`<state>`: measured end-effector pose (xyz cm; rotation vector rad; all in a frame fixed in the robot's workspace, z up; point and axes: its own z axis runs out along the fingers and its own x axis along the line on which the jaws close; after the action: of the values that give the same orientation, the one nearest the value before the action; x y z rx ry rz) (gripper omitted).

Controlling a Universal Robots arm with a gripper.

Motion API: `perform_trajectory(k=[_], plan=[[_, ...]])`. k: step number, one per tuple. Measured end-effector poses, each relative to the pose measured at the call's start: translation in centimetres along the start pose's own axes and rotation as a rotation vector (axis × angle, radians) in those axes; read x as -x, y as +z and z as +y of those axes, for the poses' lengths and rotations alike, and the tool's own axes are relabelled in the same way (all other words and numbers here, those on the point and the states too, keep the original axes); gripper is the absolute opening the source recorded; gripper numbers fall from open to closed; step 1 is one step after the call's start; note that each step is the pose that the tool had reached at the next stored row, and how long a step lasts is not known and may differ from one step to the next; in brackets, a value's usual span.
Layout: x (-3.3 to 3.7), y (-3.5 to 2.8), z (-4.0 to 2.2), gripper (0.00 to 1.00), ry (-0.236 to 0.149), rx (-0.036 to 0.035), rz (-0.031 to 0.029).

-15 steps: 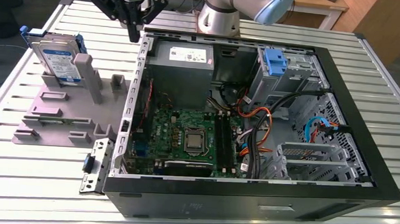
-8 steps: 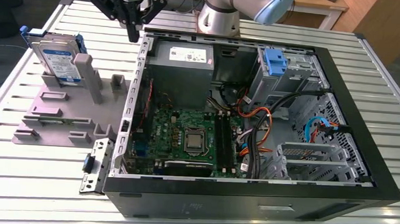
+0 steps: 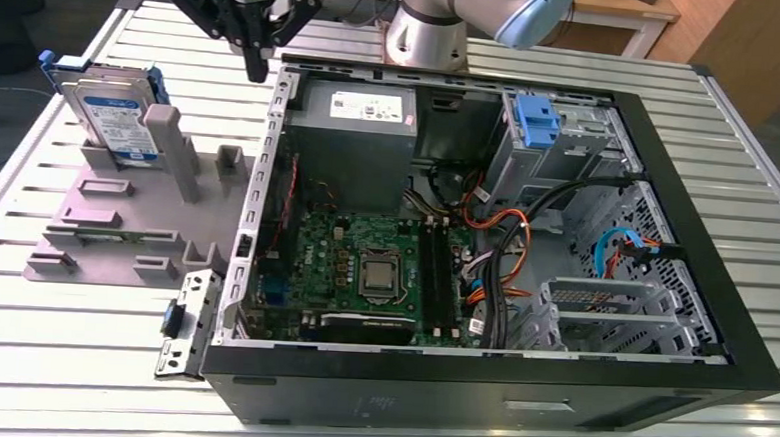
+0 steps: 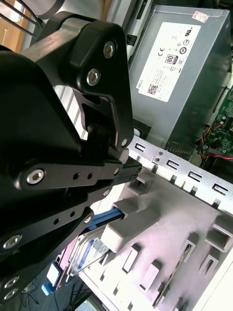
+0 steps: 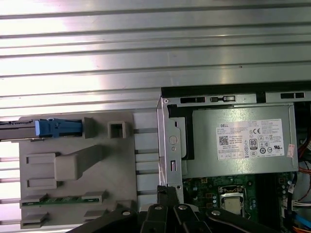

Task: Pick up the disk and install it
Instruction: 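Reach for the disk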

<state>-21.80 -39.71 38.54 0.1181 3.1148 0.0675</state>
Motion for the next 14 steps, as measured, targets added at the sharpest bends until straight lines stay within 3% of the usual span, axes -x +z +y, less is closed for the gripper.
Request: perform_trajectory(k=[14], plan=[[-0.44, 0.01, -0.04, 0.11, 0.000, 0.0000, 0.0000]])
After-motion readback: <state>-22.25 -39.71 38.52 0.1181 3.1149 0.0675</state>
